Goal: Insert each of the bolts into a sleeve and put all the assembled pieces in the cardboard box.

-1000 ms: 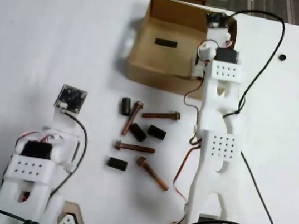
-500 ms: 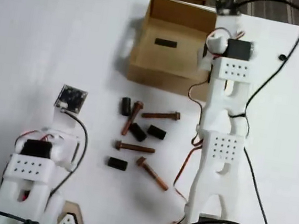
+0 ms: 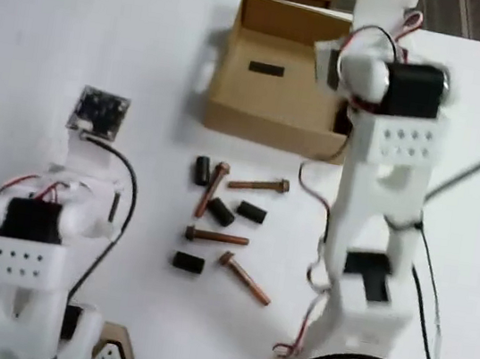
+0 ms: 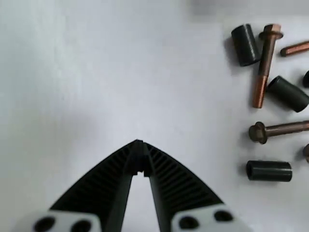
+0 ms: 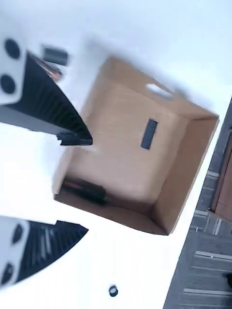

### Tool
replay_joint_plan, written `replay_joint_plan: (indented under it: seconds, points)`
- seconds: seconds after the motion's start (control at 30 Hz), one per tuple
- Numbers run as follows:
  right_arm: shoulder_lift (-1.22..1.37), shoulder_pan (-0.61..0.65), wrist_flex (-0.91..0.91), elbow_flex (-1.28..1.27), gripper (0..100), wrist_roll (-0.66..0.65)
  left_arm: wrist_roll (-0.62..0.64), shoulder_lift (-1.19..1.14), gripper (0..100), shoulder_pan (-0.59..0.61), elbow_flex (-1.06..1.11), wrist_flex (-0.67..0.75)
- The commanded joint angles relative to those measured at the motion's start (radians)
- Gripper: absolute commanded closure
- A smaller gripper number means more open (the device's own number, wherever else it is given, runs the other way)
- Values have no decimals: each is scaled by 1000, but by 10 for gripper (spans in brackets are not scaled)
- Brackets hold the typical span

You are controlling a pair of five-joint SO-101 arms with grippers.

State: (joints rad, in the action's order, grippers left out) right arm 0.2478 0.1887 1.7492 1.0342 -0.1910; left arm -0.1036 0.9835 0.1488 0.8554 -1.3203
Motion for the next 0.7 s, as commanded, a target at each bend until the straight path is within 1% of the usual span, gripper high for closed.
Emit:
replay_joint_plan:
  seconds: [0.0,0.23,0.33,0.47,0.53,0.67]
  points:
    - [-275,16,21,-226,754,2,49,66,980,-15,-113,-44]
    - [-656,-1,21,-697,754,-3,135,299,980,-193,-116,-143]
    - [-820,-21,21,-927,754,-6,137,373,980,-213,-114,-186]
    - [-1000,-21,19,-1192,754,-12,137,393,980,-210,-114,-242]
    - [-1075,-21,19,-1284,754,-74,137,393,980,-210,-114,-272]
    - [-1210,-21,19,-1444,754,-272,137,394,980,-210,-114,-305]
